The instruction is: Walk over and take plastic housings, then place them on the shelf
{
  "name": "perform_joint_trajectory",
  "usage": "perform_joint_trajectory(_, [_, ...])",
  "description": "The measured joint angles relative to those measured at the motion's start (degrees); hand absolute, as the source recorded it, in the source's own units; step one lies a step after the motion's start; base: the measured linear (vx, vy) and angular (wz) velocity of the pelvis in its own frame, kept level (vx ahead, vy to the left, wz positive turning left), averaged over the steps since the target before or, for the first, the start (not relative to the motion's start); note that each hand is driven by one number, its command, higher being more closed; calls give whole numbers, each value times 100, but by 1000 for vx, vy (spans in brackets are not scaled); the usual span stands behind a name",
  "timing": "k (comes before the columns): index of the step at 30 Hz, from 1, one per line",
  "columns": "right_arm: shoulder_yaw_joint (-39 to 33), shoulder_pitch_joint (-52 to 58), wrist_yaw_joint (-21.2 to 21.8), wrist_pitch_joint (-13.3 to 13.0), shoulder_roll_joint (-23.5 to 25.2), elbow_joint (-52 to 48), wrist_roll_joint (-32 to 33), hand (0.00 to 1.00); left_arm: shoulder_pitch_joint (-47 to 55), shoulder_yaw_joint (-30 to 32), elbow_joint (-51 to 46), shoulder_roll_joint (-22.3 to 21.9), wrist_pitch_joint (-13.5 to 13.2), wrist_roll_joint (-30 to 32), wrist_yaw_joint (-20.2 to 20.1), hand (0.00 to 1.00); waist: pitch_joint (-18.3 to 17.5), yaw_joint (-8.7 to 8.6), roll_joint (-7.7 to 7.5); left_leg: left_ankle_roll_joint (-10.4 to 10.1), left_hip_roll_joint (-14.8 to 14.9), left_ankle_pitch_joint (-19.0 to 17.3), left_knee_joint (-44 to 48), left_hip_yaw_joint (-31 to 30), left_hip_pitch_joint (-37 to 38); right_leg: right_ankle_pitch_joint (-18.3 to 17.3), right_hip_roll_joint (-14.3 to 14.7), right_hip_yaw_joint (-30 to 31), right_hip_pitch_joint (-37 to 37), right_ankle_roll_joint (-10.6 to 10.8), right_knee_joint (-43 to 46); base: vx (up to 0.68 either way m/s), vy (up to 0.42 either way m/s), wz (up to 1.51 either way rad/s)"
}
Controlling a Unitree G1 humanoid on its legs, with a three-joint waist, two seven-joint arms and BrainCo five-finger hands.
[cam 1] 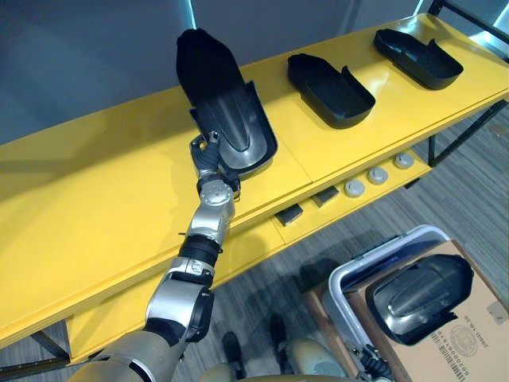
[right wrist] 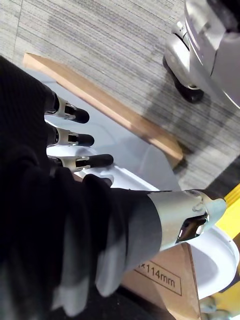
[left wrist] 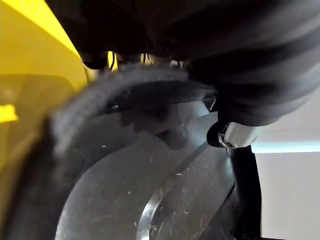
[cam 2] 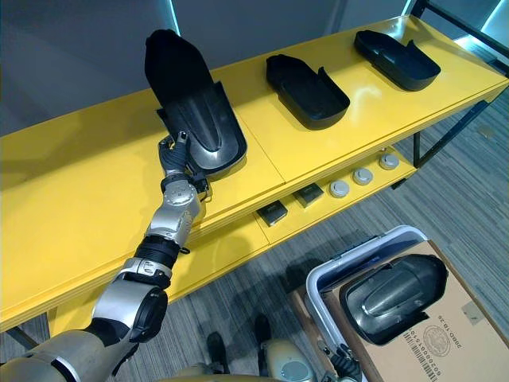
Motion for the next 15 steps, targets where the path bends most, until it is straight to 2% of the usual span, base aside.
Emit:
perform_joint_trajectory(9, [-115, -87, -2, -33, -58, 307, 0, 0, 241, 352, 3, 138, 4, -49, 27, 0, 37, 93, 51, -99, -8, 74, -150, -164, 208, 48, -20, -167, 298, -4, -203, -6, 17, 10])
perform_joint_trajectory(15, [-244, -236, 1, -24, -66, 516, -4, 0, 518, 586, -29, 262, -57, -48, 137, 0, 49, 110, 73, -56, -20, 180, -272, -299, 233, 166, -15, -280, 428, -4, -441, 4, 22, 11])
